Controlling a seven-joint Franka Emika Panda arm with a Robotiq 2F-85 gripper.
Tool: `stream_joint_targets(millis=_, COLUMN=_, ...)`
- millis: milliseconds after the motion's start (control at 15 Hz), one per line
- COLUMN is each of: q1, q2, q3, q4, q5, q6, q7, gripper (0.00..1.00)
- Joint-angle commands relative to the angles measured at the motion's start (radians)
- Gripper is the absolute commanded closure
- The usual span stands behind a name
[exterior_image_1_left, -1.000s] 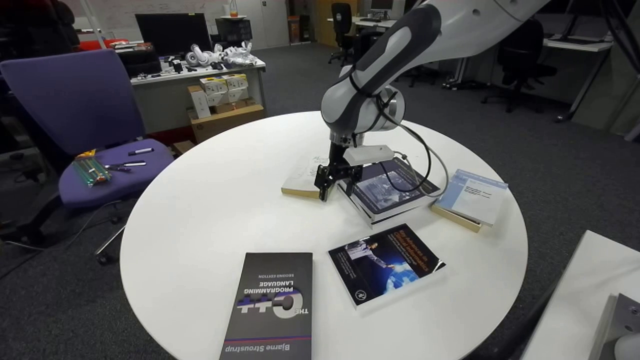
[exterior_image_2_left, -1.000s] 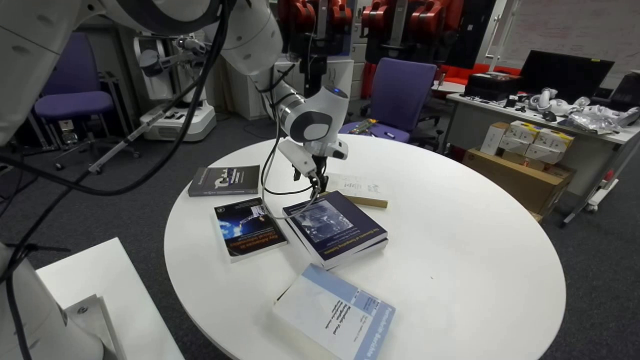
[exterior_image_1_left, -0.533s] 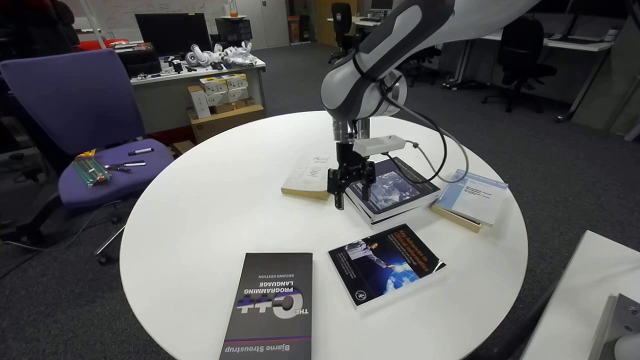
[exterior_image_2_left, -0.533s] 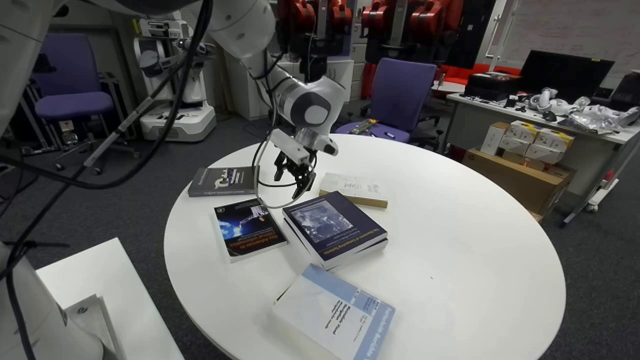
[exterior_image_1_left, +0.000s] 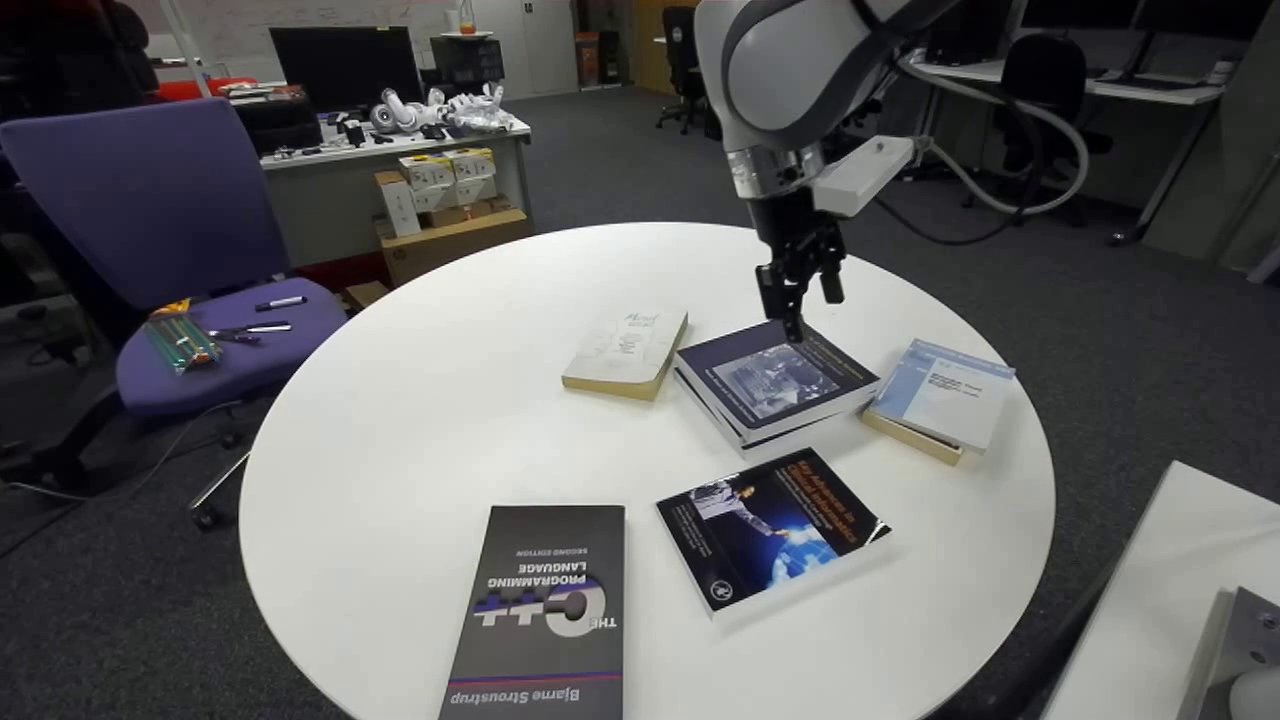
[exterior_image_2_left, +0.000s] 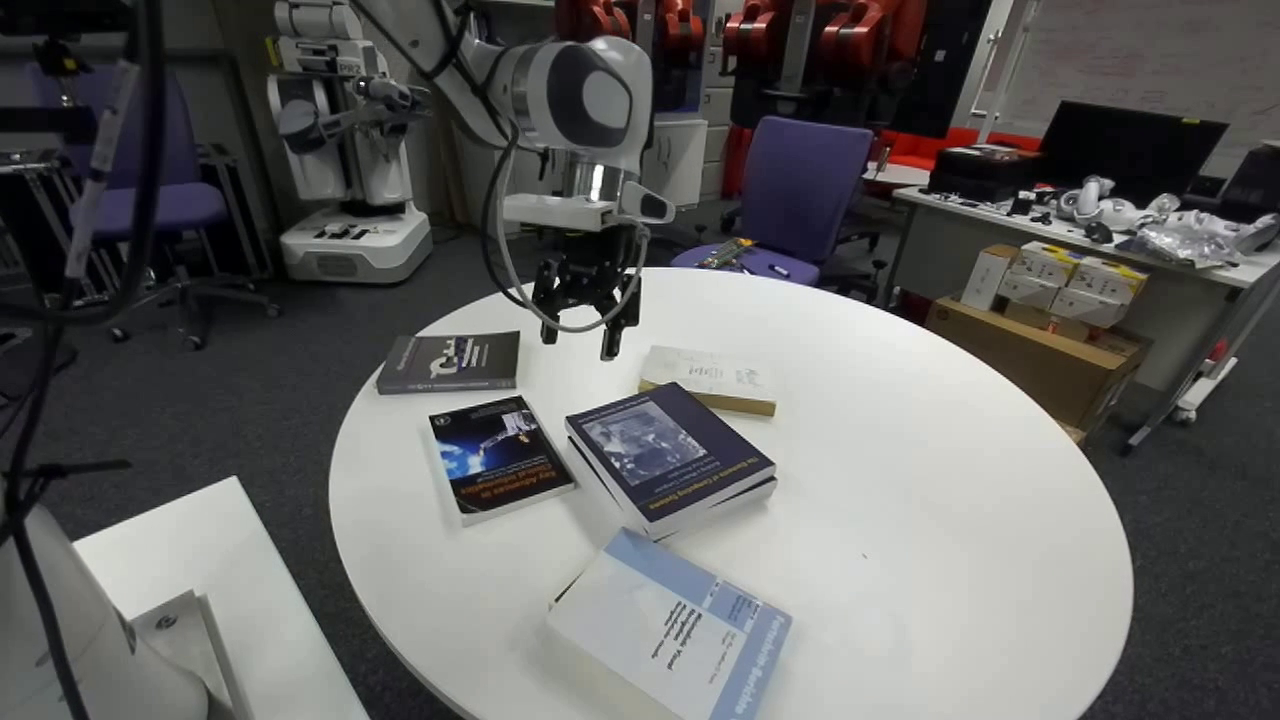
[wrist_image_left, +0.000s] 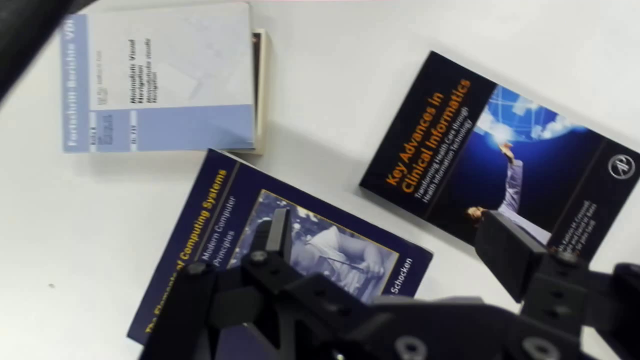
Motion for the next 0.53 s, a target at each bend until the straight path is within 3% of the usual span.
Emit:
stream_joint_targets(millis=0, q1=-0.001, q2=-0.236, q3=-0.009, q4=-0.234, q5=-0.124, q6=0.133, q7=-0.033, gripper=0.00)
stream_joint_targets(millis=200, q1=-0.006, q2=-0.344, q3=-0.007, q4=-0.364, q5=-0.167, q6=0.312, q7=-0.005, gripper=0.00)
stream_joint_targets(millis=333, q1=-0.011, q2=-0.367, q3=-0.012, q4=-0.426, q5=-0.124, q6=0.444, q7=0.017, gripper=0.00)
stream_joint_targets(millis=400, q1=-0.006, q2=-0.295, q3=-0.001, q4=-0.329, q5=-0.131, q6=0.340, q7=0.001, gripper=0.00)
stream_joint_targets(millis=467, q1=-0.007, q2=-0.313, q3=-0.002, q4=-0.363, q5=-0.130, q6=0.384, q7=0.010, gripper=0.00)
